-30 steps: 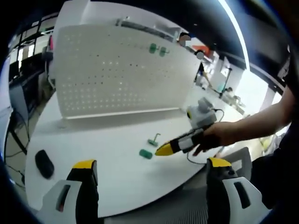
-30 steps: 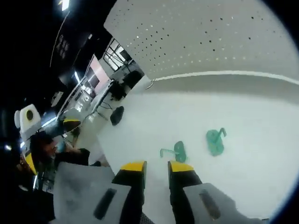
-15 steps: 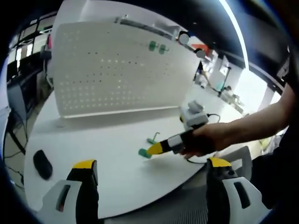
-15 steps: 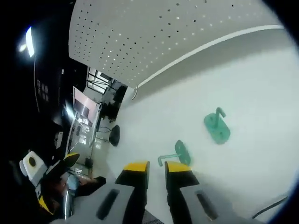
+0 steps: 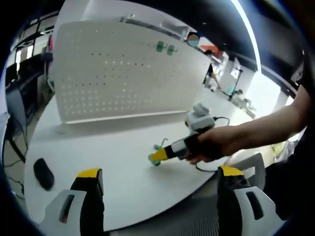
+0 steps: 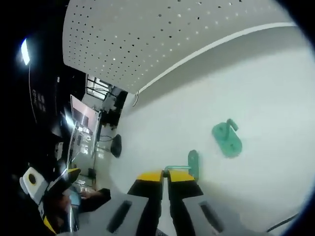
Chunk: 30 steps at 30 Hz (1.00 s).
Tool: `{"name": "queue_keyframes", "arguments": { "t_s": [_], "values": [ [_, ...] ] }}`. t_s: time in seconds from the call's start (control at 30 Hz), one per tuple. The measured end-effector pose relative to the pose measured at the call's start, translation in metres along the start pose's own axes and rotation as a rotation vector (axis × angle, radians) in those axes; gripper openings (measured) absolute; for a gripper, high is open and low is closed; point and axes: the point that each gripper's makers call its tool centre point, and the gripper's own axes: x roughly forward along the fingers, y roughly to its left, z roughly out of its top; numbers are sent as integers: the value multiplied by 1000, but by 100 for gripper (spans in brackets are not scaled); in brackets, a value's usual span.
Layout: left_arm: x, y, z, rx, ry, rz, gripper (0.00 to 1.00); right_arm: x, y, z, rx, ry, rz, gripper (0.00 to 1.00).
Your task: Insert the hook assembly into the mounting plate slot until the hook locks in place.
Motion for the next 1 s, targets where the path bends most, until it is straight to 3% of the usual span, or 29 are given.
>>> {"name": "queue_keyframes", "arguments": {
  "t_s": [0.37, 0.67, 1.0],
  "values": [
    [-1, 8, 4, 5, 6, 2, 98, -21, 18, 8, -173, 44, 80, 0],
    [-3, 32, 17, 1, 2, 15, 99, -54, 55, 27, -325, 81, 169, 0],
    [1, 31, 34, 24, -4, -5, 99, -75, 89, 28, -391, 105, 267, 0]
  ]
}}
